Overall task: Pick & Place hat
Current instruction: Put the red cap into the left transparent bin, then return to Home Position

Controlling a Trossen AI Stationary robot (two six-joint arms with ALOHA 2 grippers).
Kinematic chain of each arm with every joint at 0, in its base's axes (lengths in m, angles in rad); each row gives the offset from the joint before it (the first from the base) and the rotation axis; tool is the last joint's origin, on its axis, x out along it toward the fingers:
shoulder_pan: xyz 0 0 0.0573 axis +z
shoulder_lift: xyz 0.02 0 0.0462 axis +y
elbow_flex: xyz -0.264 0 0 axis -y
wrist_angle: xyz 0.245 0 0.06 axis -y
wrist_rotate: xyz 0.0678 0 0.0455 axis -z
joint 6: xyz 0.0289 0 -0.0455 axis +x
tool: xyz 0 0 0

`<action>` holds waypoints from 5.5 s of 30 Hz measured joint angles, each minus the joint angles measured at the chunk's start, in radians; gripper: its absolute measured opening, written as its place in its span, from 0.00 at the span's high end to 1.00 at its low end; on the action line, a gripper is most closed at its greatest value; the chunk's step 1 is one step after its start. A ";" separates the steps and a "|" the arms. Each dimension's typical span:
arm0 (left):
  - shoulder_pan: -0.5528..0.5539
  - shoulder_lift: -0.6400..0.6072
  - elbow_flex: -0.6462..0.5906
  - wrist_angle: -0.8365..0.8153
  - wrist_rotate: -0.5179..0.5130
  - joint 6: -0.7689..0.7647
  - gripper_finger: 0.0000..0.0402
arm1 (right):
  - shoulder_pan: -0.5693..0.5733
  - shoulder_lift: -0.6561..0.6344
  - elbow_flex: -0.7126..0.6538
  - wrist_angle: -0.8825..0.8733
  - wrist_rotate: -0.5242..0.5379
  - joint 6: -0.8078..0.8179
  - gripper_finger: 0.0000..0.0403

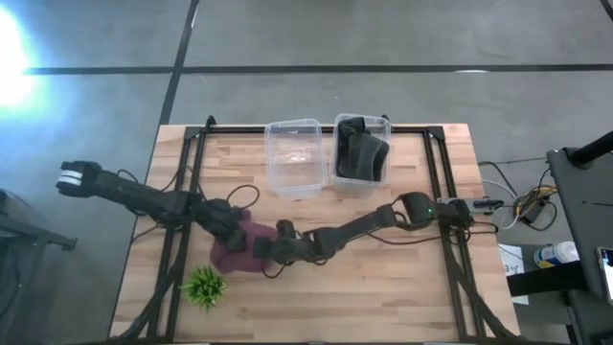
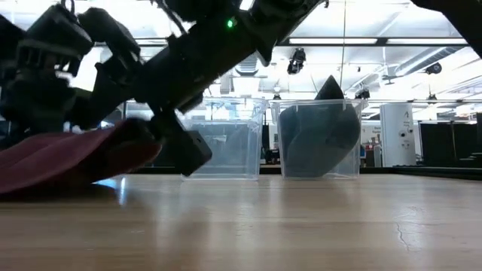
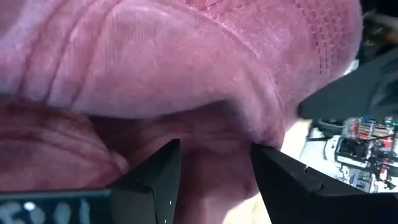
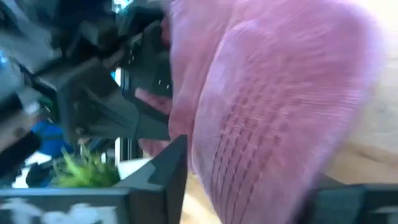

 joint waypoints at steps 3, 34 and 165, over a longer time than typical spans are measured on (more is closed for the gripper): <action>0.000 -0.006 0.051 0.002 -0.010 0.011 0.53 | 0.003 -0.034 0.000 -0.014 -0.030 -0.059 0.76; -0.047 -0.189 0.672 -0.370 -0.386 0.312 0.53 | -0.280 -0.593 -0.001 -0.673 0.077 -0.693 0.97; -0.034 -0.873 -0.096 -0.037 -0.545 0.503 0.53 | -0.284 -2.001 -1.743 0.426 -0.268 -1.318 0.41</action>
